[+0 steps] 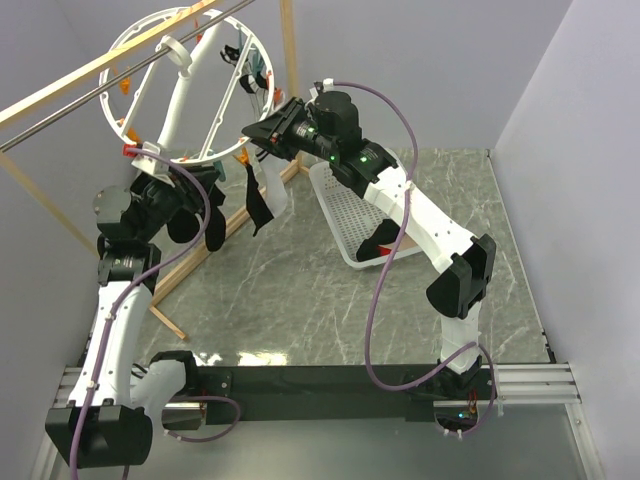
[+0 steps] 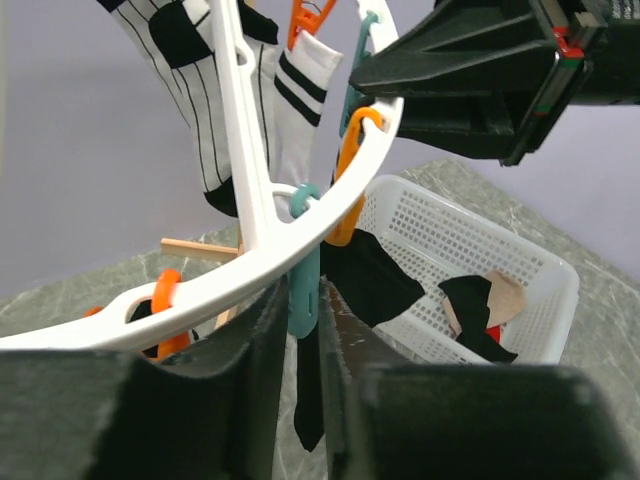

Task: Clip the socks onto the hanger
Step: Open the clamp at the hanger.

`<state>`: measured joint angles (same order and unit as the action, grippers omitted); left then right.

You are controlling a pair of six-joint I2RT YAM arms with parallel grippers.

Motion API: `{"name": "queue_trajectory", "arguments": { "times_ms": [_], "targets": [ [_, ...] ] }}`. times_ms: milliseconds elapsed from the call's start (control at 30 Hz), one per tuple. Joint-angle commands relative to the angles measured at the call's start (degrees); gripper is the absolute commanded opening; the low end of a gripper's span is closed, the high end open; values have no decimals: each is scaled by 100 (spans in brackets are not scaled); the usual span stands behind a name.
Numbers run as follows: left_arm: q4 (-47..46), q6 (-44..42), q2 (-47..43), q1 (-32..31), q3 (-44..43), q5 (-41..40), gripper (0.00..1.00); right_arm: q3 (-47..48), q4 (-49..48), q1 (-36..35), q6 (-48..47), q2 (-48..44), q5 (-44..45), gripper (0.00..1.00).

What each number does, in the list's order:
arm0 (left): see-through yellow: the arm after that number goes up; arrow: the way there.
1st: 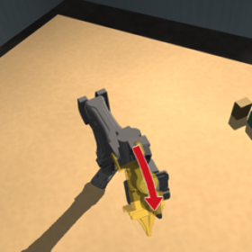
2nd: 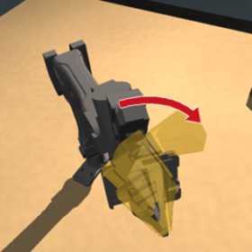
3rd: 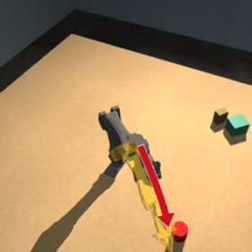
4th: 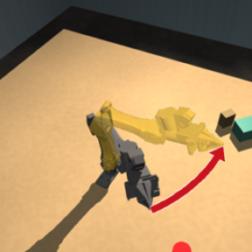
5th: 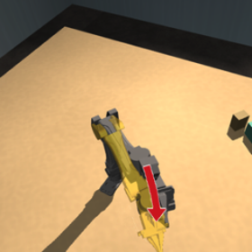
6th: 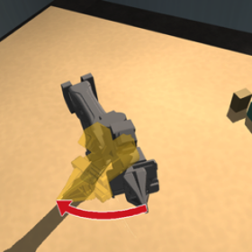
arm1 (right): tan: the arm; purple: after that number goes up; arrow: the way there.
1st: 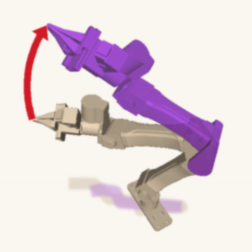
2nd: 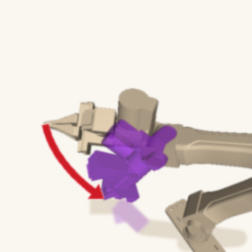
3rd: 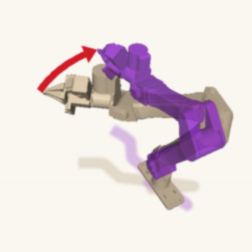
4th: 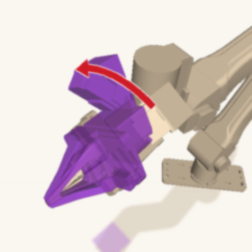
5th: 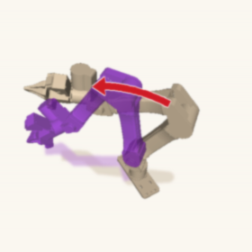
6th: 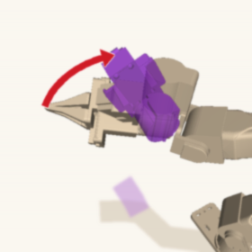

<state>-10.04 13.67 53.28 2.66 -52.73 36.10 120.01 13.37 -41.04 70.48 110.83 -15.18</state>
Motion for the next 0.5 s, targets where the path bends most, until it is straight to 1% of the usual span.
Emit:
{"name": "queue_trajectory", "arguments": {
  "times_ms": [0,33,67,200,300,333,400,433,467],
  "targets": [
    [-322,30,34,7,-62,-243,20,383,-379,-1,-69,-52,-126,14],
    [-401,117,60,7,-36,-243,15,383,-387,8,-61,-52,-134,14],
    [-445,162,60,7,-36,-226,13,366,-387,8,-60,-52,-134,14],
    [-648,609,86,7,52,-77,15,339,-440,34,-25,-52,-152,14],
    [-719,724,51,-2,131,-103,18,348,-466,52,1,-26,-187,13],
    [-675,690,60,-2,157,-155,23,365,-466,52,1,-26,-187,13],
    [-500,629,77,-2,158,-339,41,374,-484,61,10,-17,-196,14],
    [-455,576,104,-2,123,-331,56,374,-484,61,10,-8,-205,13],
    [-411,549,113,-2,114,-323,62,383,-484,61,1,0,-213,13]
  ]
}}
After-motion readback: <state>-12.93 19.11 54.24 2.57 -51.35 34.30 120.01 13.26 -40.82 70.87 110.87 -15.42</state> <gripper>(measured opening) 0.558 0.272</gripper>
